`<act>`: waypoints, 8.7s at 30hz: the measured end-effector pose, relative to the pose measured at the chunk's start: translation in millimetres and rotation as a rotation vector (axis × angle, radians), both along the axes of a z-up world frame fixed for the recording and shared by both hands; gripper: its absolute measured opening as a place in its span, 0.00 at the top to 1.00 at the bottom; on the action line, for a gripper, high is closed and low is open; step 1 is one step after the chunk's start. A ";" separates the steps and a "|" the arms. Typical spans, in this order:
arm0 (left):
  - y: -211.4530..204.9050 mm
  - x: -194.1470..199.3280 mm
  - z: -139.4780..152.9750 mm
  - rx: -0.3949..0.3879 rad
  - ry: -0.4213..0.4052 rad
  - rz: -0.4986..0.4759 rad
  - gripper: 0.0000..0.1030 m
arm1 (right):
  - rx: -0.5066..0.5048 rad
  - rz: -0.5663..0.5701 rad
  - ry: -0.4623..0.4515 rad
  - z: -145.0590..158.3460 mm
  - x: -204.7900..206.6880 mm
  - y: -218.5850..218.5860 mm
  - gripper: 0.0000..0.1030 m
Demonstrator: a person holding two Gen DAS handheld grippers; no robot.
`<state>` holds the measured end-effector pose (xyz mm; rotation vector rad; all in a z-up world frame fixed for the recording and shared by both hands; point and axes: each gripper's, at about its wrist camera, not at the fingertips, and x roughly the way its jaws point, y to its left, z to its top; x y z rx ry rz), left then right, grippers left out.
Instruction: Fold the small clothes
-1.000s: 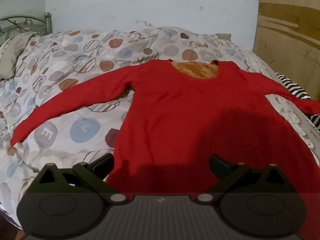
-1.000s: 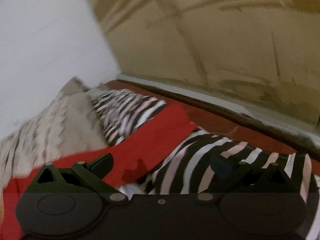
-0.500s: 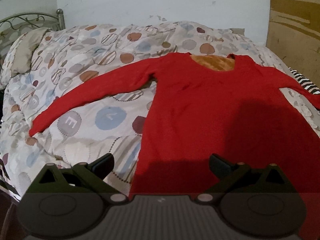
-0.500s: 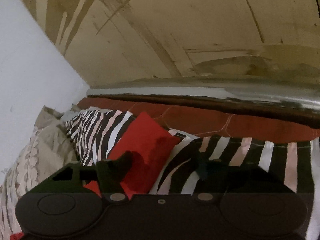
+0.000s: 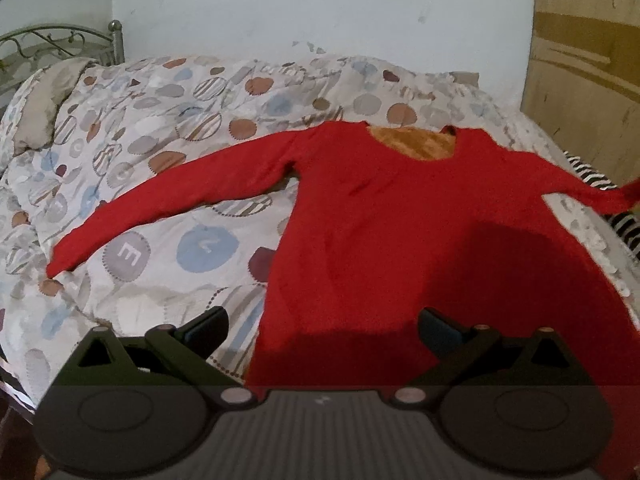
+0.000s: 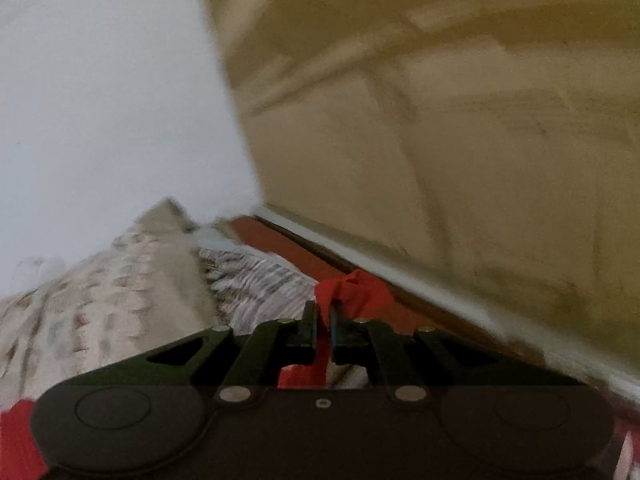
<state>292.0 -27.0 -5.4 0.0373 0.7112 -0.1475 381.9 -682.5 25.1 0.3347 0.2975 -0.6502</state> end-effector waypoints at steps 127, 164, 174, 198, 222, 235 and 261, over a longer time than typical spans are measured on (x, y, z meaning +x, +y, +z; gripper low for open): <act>322.6 141.4 -83.1 -0.693 0.028 0.718 0.13 | -0.330 0.874 0.206 -18.4 -158.8 427.0 0.01; 321.8 158.3 -89.3 -0.905 0.132 0.810 0.49 | -0.141 0.521 0.075 -8.0 -209.8 349.5 0.00; 323.2 168.3 -74.4 -0.757 0.030 0.867 0.90 | -0.127 0.556 0.061 -7.2 -194.9 353.5 0.00; 11.6 126.6 75.9 -0.094 -0.540 -0.415 0.95 | -0.096 0.401 0.014 -5.7 -215.5 314.8 0.00; -13.4 42.9 -27.4 -0.041 -0.178 -0.583 0.07 | -0.137 0.569 0.112 3.0 -171.6 309.5 0.00; 71.4 116.3 -31.6 0.254 -0.208 -0.145 0.01 | 0.065 0.904 0.289 -34.6 -49.8 359.8 0.24; 66.7 219.9 -50.7 0.278 -0.280 -0.033 0.29 | 0.083 0.839 0.367 -80.4 -39.3 378.4 0.59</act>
